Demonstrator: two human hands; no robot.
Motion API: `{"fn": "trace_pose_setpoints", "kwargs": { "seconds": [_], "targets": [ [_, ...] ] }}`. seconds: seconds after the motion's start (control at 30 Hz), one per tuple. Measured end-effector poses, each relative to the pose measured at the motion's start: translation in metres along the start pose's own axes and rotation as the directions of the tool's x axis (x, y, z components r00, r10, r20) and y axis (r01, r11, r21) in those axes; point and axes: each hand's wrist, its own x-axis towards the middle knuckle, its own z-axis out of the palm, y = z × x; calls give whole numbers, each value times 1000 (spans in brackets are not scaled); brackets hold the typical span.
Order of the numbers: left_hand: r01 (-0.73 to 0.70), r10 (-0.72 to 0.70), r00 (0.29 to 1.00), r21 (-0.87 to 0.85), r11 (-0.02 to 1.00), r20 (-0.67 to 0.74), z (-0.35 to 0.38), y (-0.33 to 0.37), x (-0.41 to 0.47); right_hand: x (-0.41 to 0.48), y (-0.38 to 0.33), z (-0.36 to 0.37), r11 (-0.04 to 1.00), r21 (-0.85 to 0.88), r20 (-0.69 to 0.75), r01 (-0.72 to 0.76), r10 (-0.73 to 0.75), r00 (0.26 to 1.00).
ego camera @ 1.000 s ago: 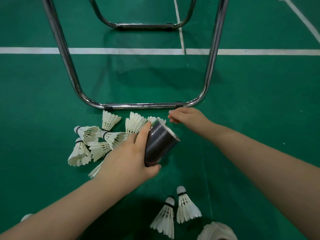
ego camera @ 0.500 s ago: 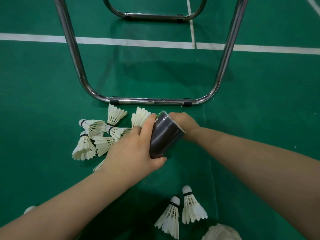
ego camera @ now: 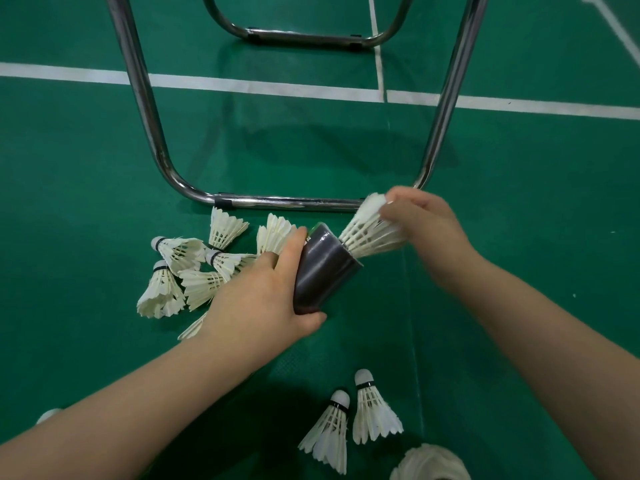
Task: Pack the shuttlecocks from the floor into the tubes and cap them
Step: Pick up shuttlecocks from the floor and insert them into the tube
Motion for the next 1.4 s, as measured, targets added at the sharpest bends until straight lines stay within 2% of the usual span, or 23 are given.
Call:
{"fn": "trace_pose_setpoints", "kwargs": {
  "seconds": [0.1,0.17,0.23,0.43,0.53,0.8,1.0,1.17,1.27,1.4],
  "targets": [
    [-25,25,1000,6,1000,-4,1,5,-1,-5,-8,3,967,-253,315,-5,87,945],
    [-38,38,999,4,999,-13,1,8,-2,-7,-12,3,957,-286,458,-36,170,873],
    [-51,51,998,0,999,-20,1,9,-3,-10,-18,1,966,-241,567,-96,221,794],
    [-80,80,997,-21,997,-22,2,9,-10,-6,-20,1,949,-310,708,-65,276,651],
    [-91,90,996,-4,996,-25,4,9,-10,-6,-19,6,937,-345,726,-56,304,617],
    [-59,58,998,20,998,9,4,6,-13,-11,-18,16,911,-411,685,-32,332,649],
    [-53,53,999,16,998,5,-1,8,-17,-23,-20,25,900,-435,556,-33,298,776],
    [-71,69,997,-57,996,-43,-16,10,-26,-36,-39,29,895,-446,471,3,232,851],
    [-112,104,992,-113,987,-76,-31,14,-36,-49,-62,30,880,-471,452,63,180,874],
    [-155,136,982,-140,978,-134,-57,20,-48,-68,-98,28,782,-569,416,256,5,910]
  ]
}}
